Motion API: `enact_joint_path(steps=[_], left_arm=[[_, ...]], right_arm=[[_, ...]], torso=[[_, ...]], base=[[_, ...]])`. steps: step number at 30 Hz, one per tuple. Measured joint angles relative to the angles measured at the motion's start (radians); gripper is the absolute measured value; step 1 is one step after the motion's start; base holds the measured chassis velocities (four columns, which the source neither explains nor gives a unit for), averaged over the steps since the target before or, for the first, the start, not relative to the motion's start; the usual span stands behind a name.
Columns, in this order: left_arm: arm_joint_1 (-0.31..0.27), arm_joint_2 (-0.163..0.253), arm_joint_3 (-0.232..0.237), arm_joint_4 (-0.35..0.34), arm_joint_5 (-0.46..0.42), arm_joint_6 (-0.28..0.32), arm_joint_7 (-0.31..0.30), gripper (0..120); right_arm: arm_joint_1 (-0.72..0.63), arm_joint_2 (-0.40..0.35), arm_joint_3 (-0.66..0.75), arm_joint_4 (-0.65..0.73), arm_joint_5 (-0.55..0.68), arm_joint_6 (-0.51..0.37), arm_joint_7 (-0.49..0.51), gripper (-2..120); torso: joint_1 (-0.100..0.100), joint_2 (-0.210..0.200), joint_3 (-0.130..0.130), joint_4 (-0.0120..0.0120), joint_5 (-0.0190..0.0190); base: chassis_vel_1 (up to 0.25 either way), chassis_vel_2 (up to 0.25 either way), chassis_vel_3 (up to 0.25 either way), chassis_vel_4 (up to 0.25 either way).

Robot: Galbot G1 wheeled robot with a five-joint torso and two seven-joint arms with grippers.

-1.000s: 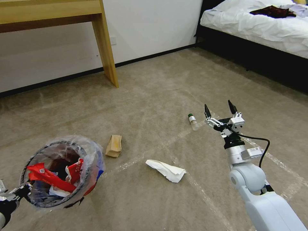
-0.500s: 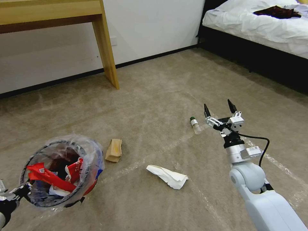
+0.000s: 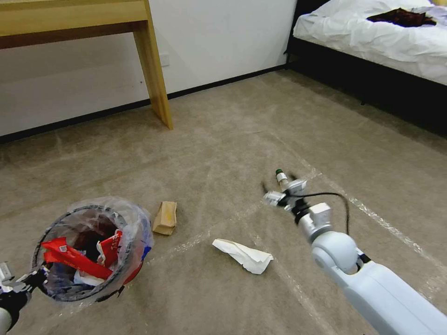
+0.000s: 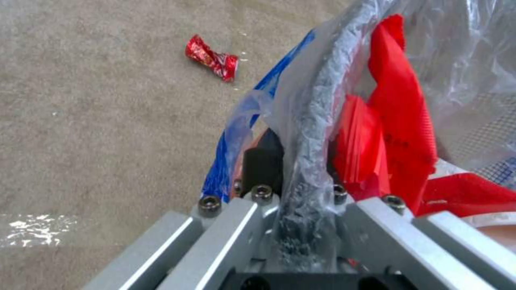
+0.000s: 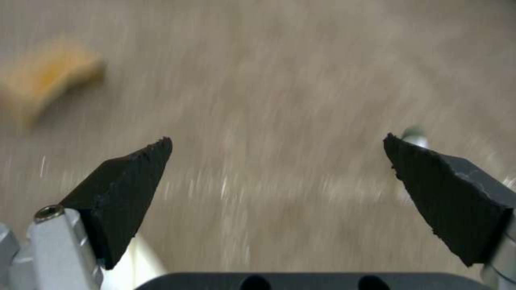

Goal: Pick up the trash bin and place the garbage on the floor into it.

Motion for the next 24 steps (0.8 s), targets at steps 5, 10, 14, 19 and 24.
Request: enact_joint_path(steps=[5, 10, 14, 19, 24], left_arm=[[0.001, -0.01, -0.005, 0.002, 0.004, -0.003, 0.008, 1], [-0.006, -0.023, -0.006, 0.006, 0.009, -0.004, 0.009, 1], [-0.008, -0.036, -0.005, 0.008, 0.016, -0.006, 0.013, 1], [-0.006, -0.055, -0.008, 0.013, 0.027, -0.012, 0.022, 1], [0.0, -0.068, -0.012, 0.013, 0.034, -0.015, 0.028, 1]], right_arm=[[0.203, -0.01, -0.173, -0.037, 0.013, -0.229, -0.165, 100], [0.305, 0.011, -0.261, -0.093, -0.097, -0.294, -0.41, 100], [0.391, 0.036, -0.368, -0.137, -0.169, -0.339, -0.516, 100], [0.457, 0.086, -0.488, -0.202, -0.254, -0.35, -0.529, 100], [0.448, 0.082, -0.525, -0.211, -0.336, -0.347, -0.55, 100]], torso=[[0.0, 0.0, 0.0, 0.0003, -0.0004], [0.0, 0.0, 0.0, 0.0001, -0.0002], [0.0, 0.0, 0.0, 0.0002, -0.0003], [0.0, 0.0, 0.0, 0.0004, -0.0002], [0.0, 0.0, 0.0, 0.0002, -0.0003]], base=[[0.0, 0.0, 0.0, 0.0], [0.0, 0.0, 0.0, 0.0], [0.0, 0.0, 0.0, 0.0], [0.0, 0.0, 0.0, 0.0], [0.0, 0.0, 0.0, 0.0]])
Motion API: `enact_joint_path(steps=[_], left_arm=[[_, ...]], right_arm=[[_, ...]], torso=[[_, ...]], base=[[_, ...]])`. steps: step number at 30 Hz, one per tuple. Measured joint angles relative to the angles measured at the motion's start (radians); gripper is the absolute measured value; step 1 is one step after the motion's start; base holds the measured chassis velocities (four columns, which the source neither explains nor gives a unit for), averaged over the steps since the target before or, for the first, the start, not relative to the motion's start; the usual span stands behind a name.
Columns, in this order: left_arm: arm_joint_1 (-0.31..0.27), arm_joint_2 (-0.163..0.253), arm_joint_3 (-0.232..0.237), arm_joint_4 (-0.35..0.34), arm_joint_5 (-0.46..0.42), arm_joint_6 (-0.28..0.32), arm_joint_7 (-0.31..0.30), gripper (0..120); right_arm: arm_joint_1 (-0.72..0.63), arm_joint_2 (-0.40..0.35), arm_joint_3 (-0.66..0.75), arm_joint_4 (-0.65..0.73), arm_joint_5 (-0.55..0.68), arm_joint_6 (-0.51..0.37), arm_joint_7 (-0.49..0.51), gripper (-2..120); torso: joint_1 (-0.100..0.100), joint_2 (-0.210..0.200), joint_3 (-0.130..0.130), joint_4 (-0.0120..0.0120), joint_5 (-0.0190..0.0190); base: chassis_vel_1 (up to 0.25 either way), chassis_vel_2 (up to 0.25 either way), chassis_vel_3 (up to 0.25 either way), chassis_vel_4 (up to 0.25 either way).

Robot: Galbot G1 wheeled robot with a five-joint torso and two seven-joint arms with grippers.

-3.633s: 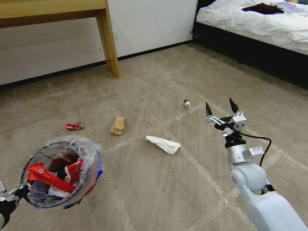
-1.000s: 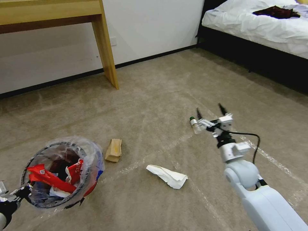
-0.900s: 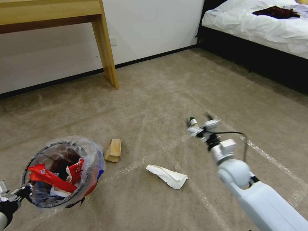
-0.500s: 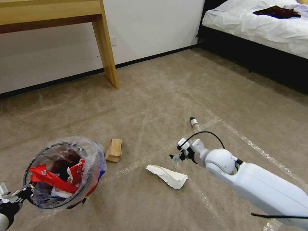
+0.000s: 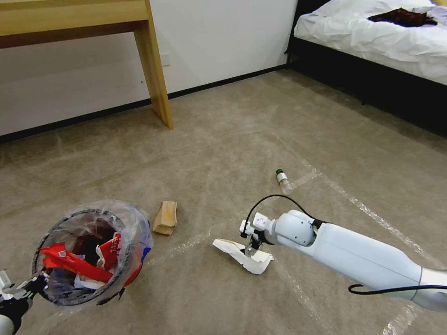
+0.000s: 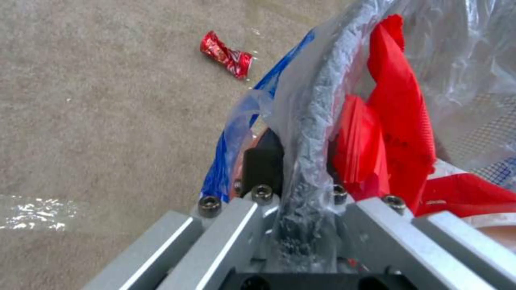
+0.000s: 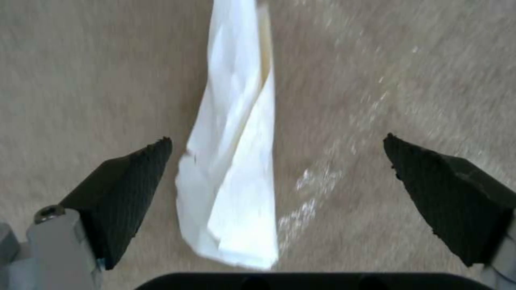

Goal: Pick up the trash bin and place the garbage on the floor into it.

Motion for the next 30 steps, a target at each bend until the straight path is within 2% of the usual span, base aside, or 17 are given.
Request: enact_joint_path(steps=[5, 12, 15, 24, 27, 30], left_arm=[[0.005, -0.009, -0.003, -0.004, 0.003, -0.001, 0.003, 1], [0.015, -0.019, -0.006, -0.007, 0.009, -0.002, 0.006, 1], [0.021, -0.022, -0.008, -0.005, 0.012, -0.005, 0.009, 1], [0.028, -0.024, -0.012, -0.002, 0.014, -0.007, 0.012, 1], [0.028, -0.023, -0.013, 0.002, 0.014, -0.008, 0.013, 1], [0.026, -0.02, -0.013, 0.007, 0.014, -0.008, 0.013, 1]], right_arm=[[-0.029, -0.001, -0.017, -0.028, -0.021, 0.003, 0.01, 100], [-0.079, 0.05, -0.033, -0.131, -0.027, 0.048, 0.053, 100], [-0.093, 0.086, -0.042, -0.196, -0.026, 0.105, 0.079, 100], [-0.097, 0.152, -0.045, -0.318, -0.013, 0.204, 0.112, 100], [-0.095, 0.177, -0.05, -0.368, -0.017, 0.243, 0.127, 98], [-0.092, 0.186, -0.053, -0.395, -0.02, 0.274, 0.134, 91]], torso=[[0.0, 0.0, 0.0, -0.0003, 0.0001], [0.0, 0.0, 0.0, -0.0001, 0.0002], [0.0, 0.0, 0.0, 0.0, 0.0001], [0.0, 0.0, 0.0, 0.0, 0.0], [0.0, 0.0, 0.0, 0.0, 0.0001], [0.0, 0.0, 0.0, 0.0, 0.0]], base=[[0.0, 0.0, 0.0, 0.0], [0.0, 0.0, 0.0, 0.0], [0.0, 0.0, 0.0, 0.0], [0.0, 0.0, 0.0, 0.0], [0.0, 0.0, 0.0, 0.0], [0.0, 0.0, 0.0, 0.0]])
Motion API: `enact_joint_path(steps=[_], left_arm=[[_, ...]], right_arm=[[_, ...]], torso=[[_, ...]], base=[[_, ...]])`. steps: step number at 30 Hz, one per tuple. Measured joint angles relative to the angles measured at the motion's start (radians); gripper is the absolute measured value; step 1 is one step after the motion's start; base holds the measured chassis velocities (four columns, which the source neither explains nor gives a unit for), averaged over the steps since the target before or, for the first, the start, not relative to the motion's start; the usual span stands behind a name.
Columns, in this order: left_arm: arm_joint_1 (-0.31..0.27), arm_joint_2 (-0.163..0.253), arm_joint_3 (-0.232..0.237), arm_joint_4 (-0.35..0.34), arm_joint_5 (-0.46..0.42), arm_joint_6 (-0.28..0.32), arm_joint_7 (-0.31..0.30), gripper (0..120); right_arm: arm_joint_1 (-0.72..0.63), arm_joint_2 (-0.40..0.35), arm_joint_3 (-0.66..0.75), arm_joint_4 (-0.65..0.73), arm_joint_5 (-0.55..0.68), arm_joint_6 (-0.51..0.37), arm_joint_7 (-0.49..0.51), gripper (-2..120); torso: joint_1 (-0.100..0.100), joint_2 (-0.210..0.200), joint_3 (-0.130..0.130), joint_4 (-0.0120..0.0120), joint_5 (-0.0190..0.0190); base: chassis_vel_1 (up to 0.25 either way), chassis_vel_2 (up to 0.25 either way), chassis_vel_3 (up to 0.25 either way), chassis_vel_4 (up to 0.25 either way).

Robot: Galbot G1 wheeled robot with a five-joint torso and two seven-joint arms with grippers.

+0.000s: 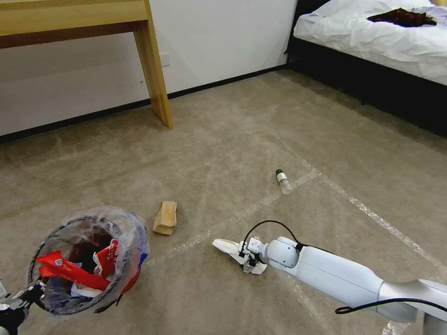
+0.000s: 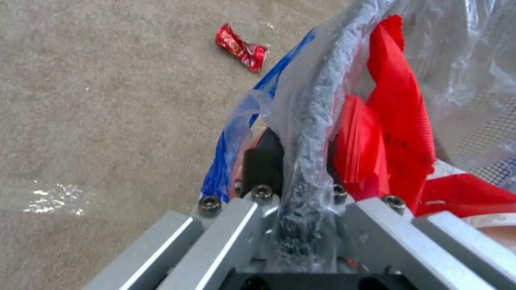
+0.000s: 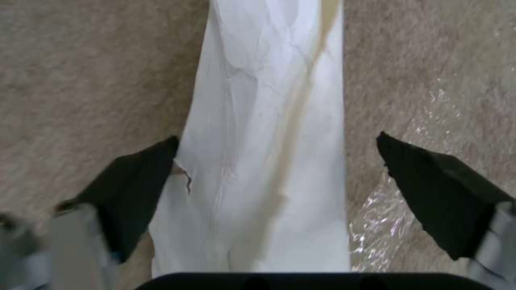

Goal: Pick up the trash bin and place the garbage on the floor into it.

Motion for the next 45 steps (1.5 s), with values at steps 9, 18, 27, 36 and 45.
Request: enact_joint_path(steps=[9, 18, 27, 36, 45], left_arm=[[-0.026, 0.013, 0.01, 0.025, 0.004, 0.0, -0.005, 1], [-0.033, 0.021, 0.013, 0.031, 0.005, 0.001, -0.007, 1], [-0.027, 0.02, 0.012, 0.027, 0.004, 0.002, -0.007, 1], [-0.022, 0.019, 0.023, -0.01, -0.002, 0.016, -0.022, 1], [-0.007, 0.022, 0.032, -0.034, -0.006, 0.025, -0.035, 1]], right_arm=[[0.009, 0.001, -0.004, -0.008, 0.0, 0.037, 0.008, 55], [0.004, -0.008, -0.001, -0.008, -0.006, 0.053, 0.011, 23], [-0.009, -0.021, 0.014, 0.011, -0.003, 0.065, 0.028, 0], [0.004, -0.05, 0.189, 0.184, 0.18, 0.1, 0.111, 0], [0.096, -0.021, 0.295, 0.376, 0.44, 0.231, 0.209, 0]], torso=[[0.0, 0.0, 0.0, 0.0, 0.0], [0.0, 0.0, 0.0, 0.0, 0.0001], [0.0, 0.0, 0.0, -0.0001, 0.0001], [0.0, 0.0, 0.0, -0.0002, 0.0], [0.0, 0.0, 0.0, 0.0, -0.0001]], base=[[0.0, 0.0, 0.0, 0.0], [0.0, 0.0, 0.0, 0.0], [0.0, 0.0, 0.0, 0.0], [0.0, 0.0, 0.0, 0.0], [0.0, 0.0, 0.0, 0.0]])
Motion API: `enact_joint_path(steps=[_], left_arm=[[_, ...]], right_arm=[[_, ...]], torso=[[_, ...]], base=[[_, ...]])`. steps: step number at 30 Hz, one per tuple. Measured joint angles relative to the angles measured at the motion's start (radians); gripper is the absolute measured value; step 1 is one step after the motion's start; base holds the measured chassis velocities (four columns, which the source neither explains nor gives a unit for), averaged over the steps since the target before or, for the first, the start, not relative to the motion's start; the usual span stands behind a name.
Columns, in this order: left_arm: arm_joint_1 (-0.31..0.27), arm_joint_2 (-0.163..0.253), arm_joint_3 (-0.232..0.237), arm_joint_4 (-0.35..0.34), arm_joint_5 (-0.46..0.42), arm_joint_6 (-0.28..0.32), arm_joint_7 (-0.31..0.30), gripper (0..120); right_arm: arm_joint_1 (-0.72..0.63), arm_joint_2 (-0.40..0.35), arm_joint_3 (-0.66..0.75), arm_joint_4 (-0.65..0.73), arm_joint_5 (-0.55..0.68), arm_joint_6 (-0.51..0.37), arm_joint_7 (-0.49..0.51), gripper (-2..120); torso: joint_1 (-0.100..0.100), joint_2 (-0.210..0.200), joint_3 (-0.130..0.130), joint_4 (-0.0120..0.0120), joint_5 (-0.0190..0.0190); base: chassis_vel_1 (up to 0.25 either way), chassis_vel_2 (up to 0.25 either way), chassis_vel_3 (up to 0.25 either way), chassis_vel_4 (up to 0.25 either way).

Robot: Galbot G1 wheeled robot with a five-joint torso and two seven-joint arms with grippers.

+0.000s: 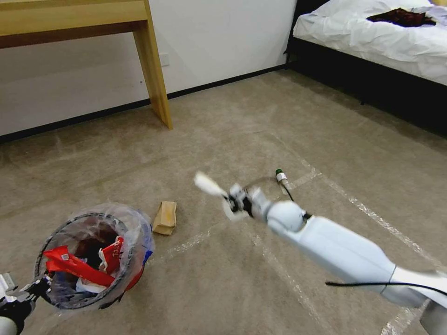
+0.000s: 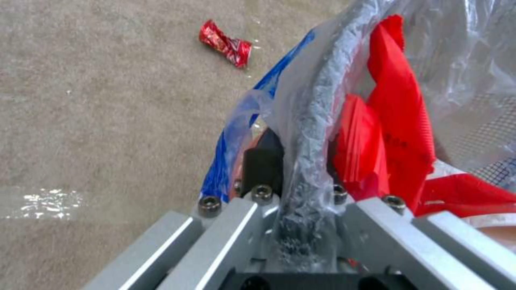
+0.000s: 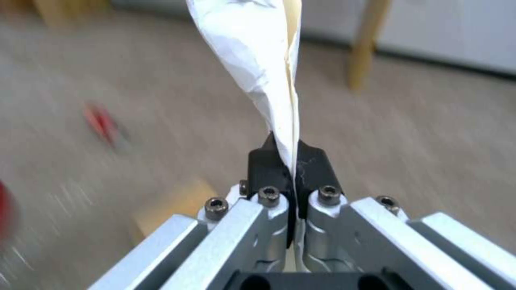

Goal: Pick up the trash bin and place the garbage on the floor into it.

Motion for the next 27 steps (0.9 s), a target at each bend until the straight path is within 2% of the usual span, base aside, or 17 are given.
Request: enact_joint_path(steps=[1, 2, 5, 8, 12, 18, 27], left_arm=[[0.006, 0.001, 0.001, -0.006, -0.001, 0.002, -0.002, 1], [0.006, 0.001, 0.001, -0.006, -0.001, 0.002, -0.002, 1], [0.022, 0.01, 0.003, -0.018, -0.006, 0.008, -0.009, 1], [0.029, 0.016, 0.003, -0.026, -0.011, 0.011, -0.016, 1], [0.033, 0.017, 0.003, -0.034, -0.015, 0.012, -0.02, 1], [0.037, 0.016, 0.003, -0.044, -0.018, 0.012, -0.024, 1], [0.036, 0.006, 0.011, -0.054, -0.018, 0.012, -0.027, 1]], right_arm=[[0.017, 0.01, 0.005, 0.052, 0.067, 0.034, 0.009, 0], [0.017, 0.01, 0.005, 0.052, 0.067, 0.034, 0.009, 0], [0.044, 0.031, 0.004, 0.171, 0.196, 0.121, -0.006, 0], [0.065, 0.051, -0.004, 0.227, 0.266, 0.165, -0.027, 0], [0.087, 0.072, -0.009, 0.258, 0.322, 0.184, -0.034, 0], [0.114, 0.12, -0.059, 0.301, 0.471, 0.238, -0.047, 0], [0.126, 0.157, -0.182, 0.286, 0.535, 0.306, -0.112, 0]], torso=[[0.0, 0.0, 0.0, 0.0001, 0.0001], [0.0, 0.0, 0.0, 0.0001, 0.0001], [0.0, 0.0, 0.0, 0.0, 0.0002], [0.0, 0.0, 0.0, -0.0001, 0.0001], [0.0, 0.0, 0.0, 0.0, 0.0], [0.0, 0.0, 0.0, -0.0001, 0.0001], [0.0, 0.0, 0.0, -0.0001, 0.0001]], base=[[0.0, 0.0, 0.0, 0.0], [0.0, 0.0, 0.0, 0.0], [0.0, 0.0, 0.0, 0.0], [0.0, 0.0, 0.0, 0.0], [0.0, 0.0, 0.0, 0.0], [0.0, 0.0, 0.0, 0.0], [0.0, 0.0, 0.0, 0.0]])
